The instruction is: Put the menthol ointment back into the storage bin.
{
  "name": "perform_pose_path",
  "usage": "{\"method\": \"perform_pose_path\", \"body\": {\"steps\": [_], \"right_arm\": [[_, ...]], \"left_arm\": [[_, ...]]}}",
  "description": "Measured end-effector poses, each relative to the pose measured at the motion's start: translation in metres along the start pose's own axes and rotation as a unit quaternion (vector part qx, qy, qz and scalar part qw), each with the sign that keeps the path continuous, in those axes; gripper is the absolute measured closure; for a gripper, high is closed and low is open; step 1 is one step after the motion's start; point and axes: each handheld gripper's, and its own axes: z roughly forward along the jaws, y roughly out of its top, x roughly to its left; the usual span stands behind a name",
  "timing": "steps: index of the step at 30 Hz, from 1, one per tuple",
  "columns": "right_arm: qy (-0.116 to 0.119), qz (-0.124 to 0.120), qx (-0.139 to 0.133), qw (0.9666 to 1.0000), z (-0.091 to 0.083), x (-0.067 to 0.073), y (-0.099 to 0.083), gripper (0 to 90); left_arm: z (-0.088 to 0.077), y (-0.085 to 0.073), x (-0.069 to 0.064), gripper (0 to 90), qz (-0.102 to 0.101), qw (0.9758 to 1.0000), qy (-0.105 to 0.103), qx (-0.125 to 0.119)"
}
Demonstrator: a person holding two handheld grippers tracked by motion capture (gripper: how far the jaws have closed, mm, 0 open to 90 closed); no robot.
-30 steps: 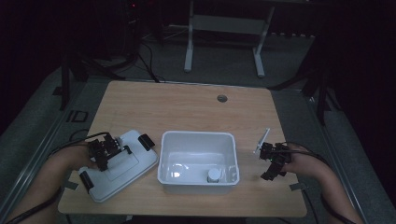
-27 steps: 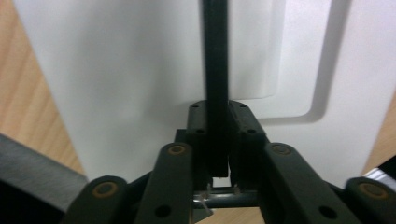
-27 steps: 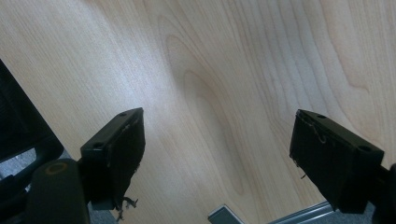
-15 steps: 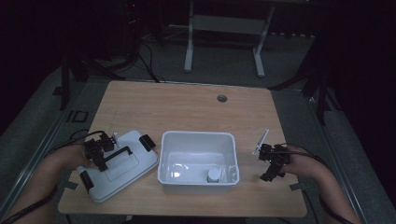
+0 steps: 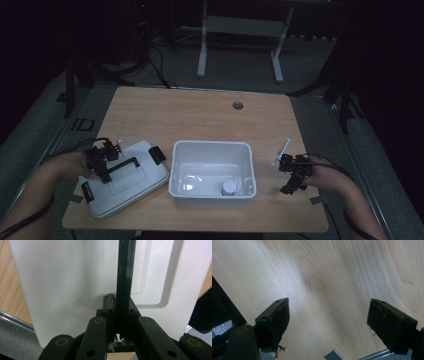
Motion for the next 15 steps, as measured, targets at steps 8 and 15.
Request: {"method": "perform_pose_path", "body": {"steps": [8, 15], "right_arm": [[0.001, 0.001, -0.002, 1.0, 0.002, 0.0, -0.002, 17.8], [0.001, 0.004, -0.004, 1.0, 0.001, 0.0, -0.004, 17.8]], "left_arm": [[-0.023, -0.004, -0.005, 83.7, 0.01, 0.9999, 0.012, 0.0], [-0.05, -0.012, -0.009, 83.7, 0.015, 0.9994, 0.026, -0.018]]}}
